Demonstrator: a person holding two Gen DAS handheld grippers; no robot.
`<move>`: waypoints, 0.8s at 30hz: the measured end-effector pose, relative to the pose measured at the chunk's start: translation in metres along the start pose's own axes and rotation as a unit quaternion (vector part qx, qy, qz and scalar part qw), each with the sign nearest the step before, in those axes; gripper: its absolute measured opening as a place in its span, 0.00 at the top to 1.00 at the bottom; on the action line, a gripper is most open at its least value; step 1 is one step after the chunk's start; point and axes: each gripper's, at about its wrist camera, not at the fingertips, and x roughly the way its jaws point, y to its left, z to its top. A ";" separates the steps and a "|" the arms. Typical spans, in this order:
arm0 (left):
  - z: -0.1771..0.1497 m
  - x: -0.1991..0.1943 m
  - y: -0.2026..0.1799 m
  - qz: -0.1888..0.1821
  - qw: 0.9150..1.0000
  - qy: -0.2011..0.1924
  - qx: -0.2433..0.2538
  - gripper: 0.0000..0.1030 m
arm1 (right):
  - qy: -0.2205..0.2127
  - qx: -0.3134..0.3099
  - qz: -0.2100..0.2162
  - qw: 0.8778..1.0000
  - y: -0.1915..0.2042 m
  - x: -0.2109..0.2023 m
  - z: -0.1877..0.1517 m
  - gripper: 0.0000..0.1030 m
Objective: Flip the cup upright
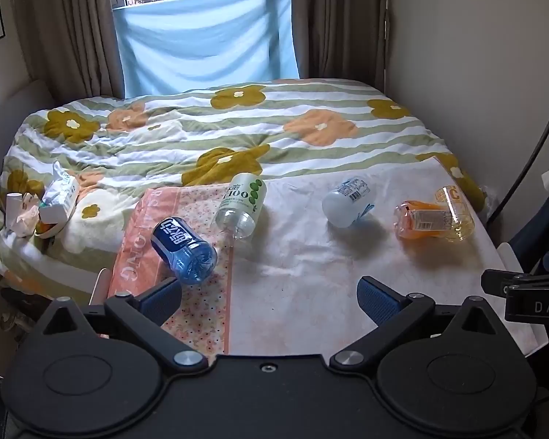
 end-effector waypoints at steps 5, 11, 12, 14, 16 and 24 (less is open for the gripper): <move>0.004 0.004 -0.010 0.009 1.000 0.001 0.011 0.00 | 0.000 0.001 0.002 1.000 0.000 0.000 0.000 0.00; 0.001 -0.001 0.001 0.000 1.000 -0.015 0.001 0.00 | 0.001 0.002 0.002 1.000 -0.001 0.000 0.001 0.00; 0.001 -0.001 0.002 0.000 1.000 -0.015 0.001 0.00 | 0.001 0.002 0.003 1.000 -0.001 0.001 0.001 0.00; 0.001 -0.002 0.002 -0.001 1.000 -0.016 0.002 0.00 | 0.000 0.003 0.003 1.000 -0.002 0.001 0.001 0.00; 0.000 -0.002 0.002 0.000 1.000 -0.016 0.003 0.00 | 0.001 0.004 0.004 1.000 -0.002 0.001 0.001 0.00; 0.004 0.000 0.000 0.000 1.000 -0.014 0.002 0.00 | 0.001 0.004 0.006 1.000 -0.002 0.002 0.002 0.00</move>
